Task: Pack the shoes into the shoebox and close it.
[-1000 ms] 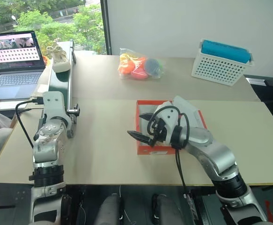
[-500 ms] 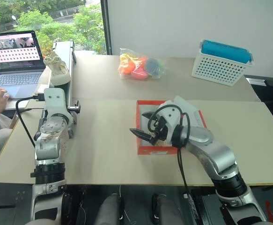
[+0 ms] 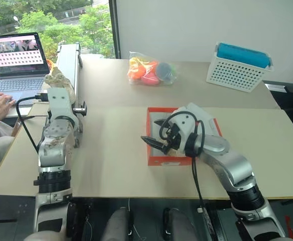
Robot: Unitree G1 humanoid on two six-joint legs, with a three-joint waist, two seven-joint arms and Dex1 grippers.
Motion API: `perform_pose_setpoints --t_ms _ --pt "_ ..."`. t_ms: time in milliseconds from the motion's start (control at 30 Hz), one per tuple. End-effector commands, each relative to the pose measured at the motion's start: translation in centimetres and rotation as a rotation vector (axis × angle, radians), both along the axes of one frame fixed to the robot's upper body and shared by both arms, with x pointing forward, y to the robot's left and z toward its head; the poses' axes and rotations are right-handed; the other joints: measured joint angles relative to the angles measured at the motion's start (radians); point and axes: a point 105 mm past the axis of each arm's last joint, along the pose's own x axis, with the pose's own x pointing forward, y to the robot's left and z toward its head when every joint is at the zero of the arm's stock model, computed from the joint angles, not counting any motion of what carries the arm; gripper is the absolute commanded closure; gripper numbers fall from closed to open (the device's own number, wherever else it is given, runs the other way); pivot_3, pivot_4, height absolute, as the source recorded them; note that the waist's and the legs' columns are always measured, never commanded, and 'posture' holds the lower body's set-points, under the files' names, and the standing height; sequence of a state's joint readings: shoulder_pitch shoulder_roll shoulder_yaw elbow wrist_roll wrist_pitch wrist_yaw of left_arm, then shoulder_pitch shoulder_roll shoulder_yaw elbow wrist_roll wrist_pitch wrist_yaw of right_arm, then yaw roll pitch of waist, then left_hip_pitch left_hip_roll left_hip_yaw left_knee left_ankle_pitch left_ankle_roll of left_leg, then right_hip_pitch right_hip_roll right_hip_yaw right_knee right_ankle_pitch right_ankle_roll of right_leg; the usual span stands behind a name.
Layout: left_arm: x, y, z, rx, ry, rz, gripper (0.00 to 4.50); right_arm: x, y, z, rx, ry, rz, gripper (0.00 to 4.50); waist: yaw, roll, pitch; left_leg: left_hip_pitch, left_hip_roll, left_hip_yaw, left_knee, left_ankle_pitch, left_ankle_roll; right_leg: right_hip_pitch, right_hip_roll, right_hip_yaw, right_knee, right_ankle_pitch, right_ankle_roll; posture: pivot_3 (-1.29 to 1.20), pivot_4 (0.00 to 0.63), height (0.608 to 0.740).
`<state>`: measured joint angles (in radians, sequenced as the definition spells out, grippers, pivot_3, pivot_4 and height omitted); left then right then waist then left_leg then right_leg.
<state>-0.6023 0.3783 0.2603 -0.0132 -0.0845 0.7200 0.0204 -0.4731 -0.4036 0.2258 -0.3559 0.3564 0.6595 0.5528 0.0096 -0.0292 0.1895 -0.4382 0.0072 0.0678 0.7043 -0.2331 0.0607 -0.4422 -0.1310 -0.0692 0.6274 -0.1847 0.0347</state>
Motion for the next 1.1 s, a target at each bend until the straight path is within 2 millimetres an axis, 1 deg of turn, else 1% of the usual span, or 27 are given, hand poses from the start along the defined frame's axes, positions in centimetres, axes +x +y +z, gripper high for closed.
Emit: perform_pose_setpoints --t_ms 33,167,300,367,433,567,633,700,733,767,833,867,900,933,1100 --pt "-0.4 0.6 1.9 -0.025 0.001 0.032 0.00 -0.1 -0.1 1.1 0.016 -0.040 -0.008 0.13 -0.001 0.000 0.000 0.000 0.000 0.000 0.000 0.000 0.000 0.000 0.000 0.000 0.000 0.000 0.000 0.00 0.150 0.708" --pt "-0.7 1.2 1.7 -0.037 0.048 0.067 0.00 -0.1 0.0 1.1 0.018 -0.038 -0.008 0.13 -0.001 0.000 0.000 0.000 0.000 0.000 0.000 0.003 -0.005 0.000 0.000 0.000 0.001 0.000 0.000 0.00 0.150 0.708" --pt "-0.9 1.6 1.4 -0.050 0.083 0.093 0.00 -0.1 0.0 1.0 0.019 -0.036 -0.014 0.13 -0.001 0.000 0.000 0.000 0.000 0.000 0.000 0.003 -0.005 0.000 0.000 0.000 0.001 0.000 0.000 0.00 0.150 0.708" --pt "-0.9 1.8 0.9 -0.062 0.099 0.102 0.00 -0.1 0.0 1.0 0.022 -0.035 -0.015 0.13 -0.001 0.000 0.000 0.000 0.000 0.000 0.000 0.003 -0.005 0.000 0.000 0.000 0.001 0.000 0.000 0.00 0.150 0.708" --pt "-0.9 2.1 -0.3 -0.092 0.139 0.114 0.00 -0.1 0.0 1.0 0.024 -0.035 -0.016 0.13 -0.001 0.000 0.000 0.000 0.000 0.000 0.000 0.003 -0.005 0.000 0.000 0.000 0.001 0.000 0.000 0.00 0.150 0.708" --pt "-1.3 2.2 -3.5 -0.160 0.236 0.129 0.00 0.0 -0.1 1.1 0.027 -0.036 -0.022 0.13 -0.001 0.000 0.000 0.000 0.000 0.000 0.000 0.003 -0.005 0.000 0.000 0.000 0.001 0.000 0.000 0.00 0.150 0.708" --pt "-1.5 2.1 -4.1 -0.184 0.248 0.129 0.52 0.0 -0.1 1.1 0.026 -0.038 -0.028 0.00 -0.001 0.000 0.000 0.000 0.000 0.000 0.000 0.003 -0.005 0.000 0.000 0.000 0.001 0.000 0.000 0.00 0.150 0.708" --pt "-1.5 2.0 -4.0 -0.187 0.241 0.124 1.04 0.0 -0.2 1.2 0.027 -0.039 -0.030 0.00 -0.001 0.000 0.000 0.001 0.000 0.000 0.000 0.003 -0.006 0.000 0.000 0.000 0.001 0.000 0.000 0.00 0.150 0.708" --pt "-1.5 2.0 -4.0 -0.190 0.239 0.123 1.51 0.1 -0.2 1.2 0.028 -0.040 -0.031 0.00 -0.001 0.000 0.000 0.001 0.000 0.000 0.000 0.004 -0.006 0.000 0.000 0.000 0.001 0.000 0.000 0.00 0.150 0.708" --pt "-1.4 1.9 -3.9 -0.192 0.238 0.122 1.80 0.1 -0.2 1.3 0.030 -0.040 -0.033 0.00 -0.001 0.000 0.000 0.003 0.000 0.000 0.000 0.003 -0.006 0.001 0.000 0.000 0.001 0.000 0.000 0.00 0.150 0.708" --pt "-1.4 1.9 -3.9 -0.197 0.236 0.124 2.66 0.1 -0.2 1.3 0.032 -0.040 -0.035 0.00 -0.001 0.000 0.000 0.007 0.000 0.000 -0.001 0.001 -0.001 0.004 0.000 0.001 0.001 0.000 0.000 0.00 0.150 0.708" --pt "-1.4 1.9 -3.9 -0.199 0.236 0.124 2.92 0.2 -0.2 1.3 0.032 -0.041 -0.036 0.00 -0.001 0.000 0.000 0.007 0.000 0.000 -0.001 0.000 0.000 0.004 0.000 0.001 0.002 0.000 0.000 0.00 0.150 0.708" --pt "-1.4 1.9 -3.9 -0.200 0.235 0.124 3.36 0.2 -0.2 1.3 0.032 -0.041 -0.037 0.00 0.000 0.000 0.000 0.007 0.000 0.000 -0.001 0.000 0.000 0.004 0.000 0.001 0.002 0.000 0.000 0.00 0.150 0.708" --pt "-1.3 1.9 -3.8 -0.202 0.233 0.124 3.66 0.2 -0.2 1.3 0.031 -0.042 -0.038 0.00 0.001 0.000 -0.001 0.008 0.000 0.000 -0.001 0.000 0.000 0.004 0.000 0.001 0.002 0.000 0.000 0.00 0.150 0.708" --pt "-1.3 1.9 -3.6 -0.207 0.224 0.127 3.66 0.3 -0.2 1.4 0.033 -0.044 -0.045 0.00 0.001 0.000 -0.001 0.008 0.000 0.000 -0.001 0.000 -0.001 0.004 0.000 0.001 0.002 0.000 0.000 0.00 0.150 0.708"
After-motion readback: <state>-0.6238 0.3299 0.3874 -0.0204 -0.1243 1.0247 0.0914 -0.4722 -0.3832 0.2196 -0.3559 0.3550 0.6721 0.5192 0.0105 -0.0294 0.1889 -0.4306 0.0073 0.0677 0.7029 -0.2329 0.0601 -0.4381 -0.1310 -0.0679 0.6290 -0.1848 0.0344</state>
